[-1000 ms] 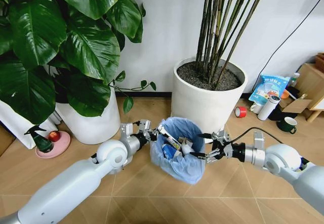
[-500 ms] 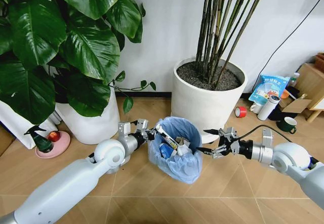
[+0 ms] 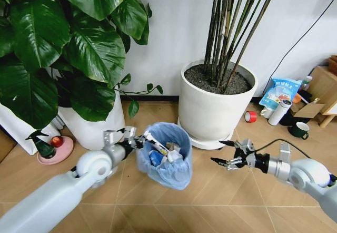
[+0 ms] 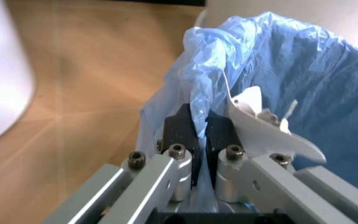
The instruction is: Pick up the trash bin and place the garbage on the floor into it.
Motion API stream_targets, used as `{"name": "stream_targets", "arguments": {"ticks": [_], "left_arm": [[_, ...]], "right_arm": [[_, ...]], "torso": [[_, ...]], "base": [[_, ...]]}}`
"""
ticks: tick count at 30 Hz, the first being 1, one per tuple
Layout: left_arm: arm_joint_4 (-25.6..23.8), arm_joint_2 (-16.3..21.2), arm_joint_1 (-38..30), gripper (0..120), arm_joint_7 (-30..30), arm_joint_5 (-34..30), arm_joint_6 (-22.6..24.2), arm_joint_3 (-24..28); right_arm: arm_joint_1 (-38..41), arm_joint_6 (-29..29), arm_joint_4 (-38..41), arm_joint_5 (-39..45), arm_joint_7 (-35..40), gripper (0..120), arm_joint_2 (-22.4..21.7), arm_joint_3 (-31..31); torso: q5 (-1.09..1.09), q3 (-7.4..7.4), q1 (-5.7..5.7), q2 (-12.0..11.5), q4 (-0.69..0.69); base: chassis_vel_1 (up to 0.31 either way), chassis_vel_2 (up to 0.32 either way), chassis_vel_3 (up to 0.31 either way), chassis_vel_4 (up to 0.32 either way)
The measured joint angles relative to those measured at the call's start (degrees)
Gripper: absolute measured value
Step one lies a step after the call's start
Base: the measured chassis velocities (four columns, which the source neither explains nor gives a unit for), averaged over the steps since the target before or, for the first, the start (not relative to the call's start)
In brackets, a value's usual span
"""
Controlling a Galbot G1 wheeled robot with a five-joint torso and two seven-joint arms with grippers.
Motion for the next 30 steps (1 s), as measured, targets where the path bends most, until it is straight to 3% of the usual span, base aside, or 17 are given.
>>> {"name": "stream_targets", "arguments": {"ticks": [4, 6, 9, 12, 13, 16, 17, 19, 26, 30], "left_arm": [[-1.46, 3.14, 5.53, 0, 0.8, 1.13, -0.29, -4.24], [-2.18, 4.28, 9.02, 0, 1.35, 2.17, -0.48, -6.86], [-2.12, 4.77, 12.04, 0, 1.59, 3.57, -0.79, -9.15], [-1.21, 5.36, 15.0, 0, 2.02, 5.02, -1.49, -12.01], [-1.21, 5.36, 15.0, 0, 2.02, 5.02, -1.49, -12.01], [-0.51, 5.24, 15.01, 0, 2.02, 5.22, -1.69, -13.01], [-0.51, 5.24, 15.01, 0, 2.02, 5.22, -1.69, -13.01], [0.04, 5.17, 14.32, 0, 2.03, 5.22, -1.77, -13.01], [-0.39, 4.9, 15.72, 0, 1.91, 5.65, -1.83, -15.36], [-0.92, 4.32, 17.54, 0, 1.71, 6.29, -1.83, -17.14]], "right_arm": [[-5.62, 1.33, -2.13, -0.71, 1.89, 100, -0.39, 5.2], [-8.73, 1.49, -2.26, -0.92, 4.44, 100, 1.16, 8.98], [-11.92, 1.28, -1.89, -1.21, 7.19, 100, 4.0, 13.51], [-16.7, 0.99, -0.75, -2.12, 10.3, 100, 10.27, 20.87], [-16.7, 0.99, -0.75, -2.12, 10.3, 100, 10.27, 20.87], [-21.25, 1.2, 0.58, -3.54, 11.12, 100, 17.61, 28.32], [-21.25, 1.2, 0.58, -3.54, 11.12, 100, 17.61, 28.32], [-23.0, 3.15, 1.09, -4.3, 11.12, 100, 22.0, 31.85], [-25.07, 8.3, 3.51, -3.38, 16.6, 100, 29.55, 34.48], [-24.69, 9.08, 5.08, -2.9, 19.03, 100, 31.79, 34.19]], "torso": [[-0.01, 0.0, 0.0, 0.0, 0.0], [0.07, 0.0, 0.0, 0.0, 0.01], [-0.01, 0.0, 0.0, 0.0, 0.01], [0.04, -0.01, 0.0, 0.0, 0.01], [0.04, -0.01, 0.0, 0.0, 0.01], [0.06, -0.01, 0.0, 0.0, 0.0], [0.06, -0.01, 0.0, 0.0, 0.0], [-0.01, -0.01, 0.0, 0.0, -0.04], [0.05, 0.0, 0.0, 0.0, -0.01], [0.0, 0.0, 0.0, 0.01, 0.01]], "base": [[0.0, 0.0, 0.0, 0.0], [0.0, 0.0, 0.0, 0.0], [0.0, 0.0, 0.0, 0.0], [0.0, 0.0, 0.0, 0.0], [0.0, 0.0, 0.0, 0.0], [0.0, 0.0, 0.0, 0.0], [0.0, 0.0, 0.0, 0.0], [0.0, 0.0, 0.0, 0.0], [0.0, 0.0, 0.0, 0.0], [0.0, 0.0, 0.0, 0.0]]}}
